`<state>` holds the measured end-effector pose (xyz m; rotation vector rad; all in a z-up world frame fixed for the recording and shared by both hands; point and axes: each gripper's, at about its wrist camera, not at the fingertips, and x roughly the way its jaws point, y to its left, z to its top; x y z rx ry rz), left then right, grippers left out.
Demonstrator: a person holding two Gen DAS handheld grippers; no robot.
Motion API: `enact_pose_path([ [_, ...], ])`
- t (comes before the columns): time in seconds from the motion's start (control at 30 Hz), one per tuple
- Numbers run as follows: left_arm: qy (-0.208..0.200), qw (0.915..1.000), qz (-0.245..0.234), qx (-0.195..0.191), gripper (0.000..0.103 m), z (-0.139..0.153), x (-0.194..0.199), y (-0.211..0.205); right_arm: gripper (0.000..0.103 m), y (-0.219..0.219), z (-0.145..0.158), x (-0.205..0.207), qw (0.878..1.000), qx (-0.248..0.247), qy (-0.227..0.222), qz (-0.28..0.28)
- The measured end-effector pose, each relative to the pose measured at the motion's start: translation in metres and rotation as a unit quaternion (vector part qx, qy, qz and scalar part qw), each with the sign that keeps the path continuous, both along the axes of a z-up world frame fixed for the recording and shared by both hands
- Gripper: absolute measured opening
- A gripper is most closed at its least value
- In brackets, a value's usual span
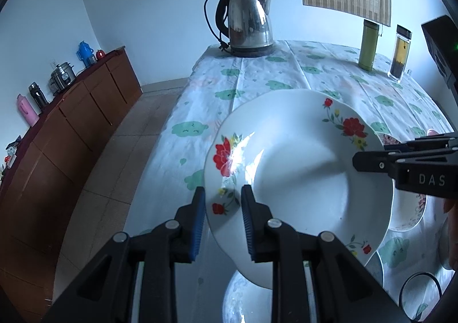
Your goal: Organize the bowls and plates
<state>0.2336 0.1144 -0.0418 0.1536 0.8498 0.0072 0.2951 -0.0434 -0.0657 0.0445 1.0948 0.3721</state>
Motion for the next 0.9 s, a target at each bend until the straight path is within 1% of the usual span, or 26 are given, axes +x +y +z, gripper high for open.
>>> enact_pose_path([
  [0.33,-0.009,1.0,0.001,0.002,0.023,0.006,-0.014,-0.002,0.026,-0.004,0.004,-0.012,1.0,0.005,-0.003,0.002],
  [0.57,-0.01,0.9999,0.002,0.002,0.022,0.006,-0.022,-0.001,0.026,-0.005,0.005,-0.017,1.0,0.005,-0.004,0.004],
  [0.8,-0.011,0.9999,0.006,0.0,0.022,0.007,-0.03,-0.002,0.026,-0.002,0.006,-0.033,1.0,0.006,-0.003,0.012],
  [0.9,-0.012,0.9999,0.006,0.0,0.022,0.007,-0.032,-0.002,0.026,-0.003,0.005,-0.033,1.0,0.007,-0.003,0.012],
])
